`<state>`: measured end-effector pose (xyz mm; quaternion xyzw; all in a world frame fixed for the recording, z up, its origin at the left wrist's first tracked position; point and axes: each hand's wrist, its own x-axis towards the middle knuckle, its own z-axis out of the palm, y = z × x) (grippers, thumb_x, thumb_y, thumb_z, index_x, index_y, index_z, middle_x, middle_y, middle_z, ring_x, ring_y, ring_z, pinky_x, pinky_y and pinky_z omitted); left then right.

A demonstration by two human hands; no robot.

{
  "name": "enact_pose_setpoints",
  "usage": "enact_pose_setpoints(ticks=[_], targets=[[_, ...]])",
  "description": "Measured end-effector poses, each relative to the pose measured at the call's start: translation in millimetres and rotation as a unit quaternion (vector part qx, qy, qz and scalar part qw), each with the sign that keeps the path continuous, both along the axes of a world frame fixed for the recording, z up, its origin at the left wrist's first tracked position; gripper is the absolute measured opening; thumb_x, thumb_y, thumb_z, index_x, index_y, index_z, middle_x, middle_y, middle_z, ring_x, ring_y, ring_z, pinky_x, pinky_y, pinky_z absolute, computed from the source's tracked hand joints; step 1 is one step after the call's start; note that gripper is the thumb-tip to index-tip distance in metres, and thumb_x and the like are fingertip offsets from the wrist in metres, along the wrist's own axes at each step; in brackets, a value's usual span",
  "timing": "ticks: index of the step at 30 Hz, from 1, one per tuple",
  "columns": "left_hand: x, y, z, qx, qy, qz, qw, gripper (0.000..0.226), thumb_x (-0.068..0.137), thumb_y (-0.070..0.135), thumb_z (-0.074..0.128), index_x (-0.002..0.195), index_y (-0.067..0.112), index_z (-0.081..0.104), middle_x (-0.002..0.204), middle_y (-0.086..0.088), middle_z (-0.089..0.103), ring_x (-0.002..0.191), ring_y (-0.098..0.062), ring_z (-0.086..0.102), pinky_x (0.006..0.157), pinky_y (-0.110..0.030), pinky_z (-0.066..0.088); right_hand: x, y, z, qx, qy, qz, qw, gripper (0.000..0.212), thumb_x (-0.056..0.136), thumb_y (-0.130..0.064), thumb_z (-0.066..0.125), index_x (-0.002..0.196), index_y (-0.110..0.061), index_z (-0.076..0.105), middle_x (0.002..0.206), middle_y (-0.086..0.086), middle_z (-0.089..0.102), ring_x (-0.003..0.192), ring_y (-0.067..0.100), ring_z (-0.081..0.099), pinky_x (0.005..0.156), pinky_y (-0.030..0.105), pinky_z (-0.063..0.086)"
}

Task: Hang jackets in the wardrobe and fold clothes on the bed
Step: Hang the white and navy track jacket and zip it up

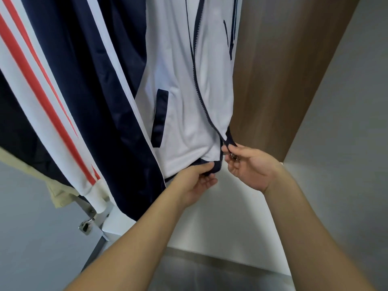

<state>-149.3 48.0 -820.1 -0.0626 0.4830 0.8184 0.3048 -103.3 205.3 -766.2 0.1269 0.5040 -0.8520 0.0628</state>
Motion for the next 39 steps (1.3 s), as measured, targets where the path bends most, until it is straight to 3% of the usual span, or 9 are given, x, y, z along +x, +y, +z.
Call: enact_pose_setpoints(ticks=[4, 8, 11, 14, 18, 21, 29, 34, 39], targets=[[12, -23, 13, 0.059, 0.015, -0.020, 0.998, 0.021, 0.083, -0.008, 0.063, 0.102, 0.001, 0.067, 0.081, -0.009, 0.064, 0.065, -0.017, 0.055, 0.080, -0.041, 0.059, 7, -3, 2, 0.060, 0.034, 0.029, 0.997, 0.028, 0.076, -0.018, 0.065, 0.103, -0.009, 0.067, 0.090, -0.002, 0.072, 0.070, 0.007, 0.059, 0.068, 0.020, 0.041], [13, -34, 27, 0.034, 0.077, -0.025, 0.996, 0.017, 0.081, -0.012, 0.060, 0.090, 0.001, 0.066, 0.078, -0.008, 0.061, 0.071, -0.017, 0.057, 0.092, -0.041, 0.055, 6, 5, 6, 0.128, 0.040, 0.018, 0.991, 0.026, 0.073, -0.021, 0.069, 0.098, -0.015, 0.068, 0.077, -0.006, 0.057, 0.062, 0.006, 0.038, 0.060, 0.021, 0.027], [8, -38, 35, 0.019, 0.137, -0.008, 0.990, 0.007, 0.073, -0.002, 0.069, 0.074, 0.004, 0.069, 0.066, -0.003, 0.061, 0.063, -0.012, 0.058, 0.078, -0.034, 0.060, 6, 10, 7, 0.144, 0.041, 0.029, 0.988, 0.022, 0.071, -0.018, 0.071, 0.093, -0.012, 0.067, 0.069, -0.008, 0.052, 0.058, 0.006, 0.033, 0.057, 0.018, 0.029], [7, -42, 34, -0.007, 0.179, -0.003, 0.984, 0.011, 0.070, 0.013, 0.074, 0.076, 0.010, 0.066, 0.066, 0.001, 0.056, 0.055, -0.008, 0.046, 0.060, -0.022, 0.048, 4, 10, 7, 0.133, 0.049, 0.050, 0.989, 0.022, 0.071, -0.015, 0.071, 0.090, -0.007, 0.066, 0.069, -0.004, 0.054, 0.055, 0.007, 0.038, 0.055, 0.018, 0.033], [9, -43, 32, -0.017, 0.180, 0.043, 0.983, 0.005, 0.087, 0.012, 0.065, 0.083, 0.013, 0.062, 0.072, 0.000, 0.044, 0.051, -0.008, 0.031, 0.056, -0.022, 0.030, 2, 2, 6, 0.157, 0.042, 0.054, 0.985, 0.011, 0.069, -0.016, 0.072, 0.076, -0.010, 0.066, 0.068, 0.001, 0.050, 0.055, 0.008, 0.040, 0.053, 0.019, 0.033], [9, -43, 35, -0.005, 0.194, 0.085, 0.977, 0.019, 0.092, 0.008, 0.060, 0.074, 0.014, 0.061, 0.064, 0.005, 0.047, 0.049, -0.006, 0.031, 0.055, -0.022, 0.027, 1, -3, 5, 0.164, 0.055, 0.062, 0.983, 0.013, 0.076, -0.013, 0.070, 0.087, -0.006, 0.067, 0.069, 0.001, 0.053, 0.054, 0.008, 0.042, 0.052, 0.016, 0.037], [20, -35, 47, -0.047, 0.254, 0.217, 0.942, 0.049, 0.087, 0.019, 0.071, 0.041, 0.023, 0.054, 0.050, 0.011, 0.039, 0.052, -0.007, 0.033, 0.053, -0.018, 0.032, -5, -38, -2, 0.050, 0.107, 0.016, 0.993, 0.010, 0.070, -0.014, 0.070, 0.079, -0.015, 0.073, 0.069, -0.005, 0.061, 0.059, 0.005, 0.045, 0.060, 0.019, 0.033], [30, -26, 57, 0.012, 0.295, 0.247, 0.923, 0.032, 0.089, 0.013, 0.069, 0.057, 0.022, 0.072, 0.060, 0.013, 0.063, 0.055, 0.002, 0.054, 0.057, -0.011, 0.045, -5, -75, -4, -0.112, 0.122, -0.049, 0.985, 0.012, 0.072, -0.016, 0.070, 0.080, -0.013, 0.062, 0.070, -0.003, 0.059, 0.057, 0.005, 0.048, 0.059, 0.019, 0.037], [33, -22, 63, 0.029, 0.289, 0.278, 0.916, 0.022, 0.087, 0.013, 0.070, 0.067, 0.019, 0.075, 0.063, 0.011, 0.065, 0.057, 0.002, 0.056, 0.059, -0.012, 0.046, -4, -90, -4, -0.150, 0.145, -0.087, 0.974, 0.007, 0.075, -0.015, 0.069, 0.076, -0.013, 0.062, 0.071, -0.002, 0.059, 0.058, 0.006, 0.051, 0.061, 0.018, 0.041]])
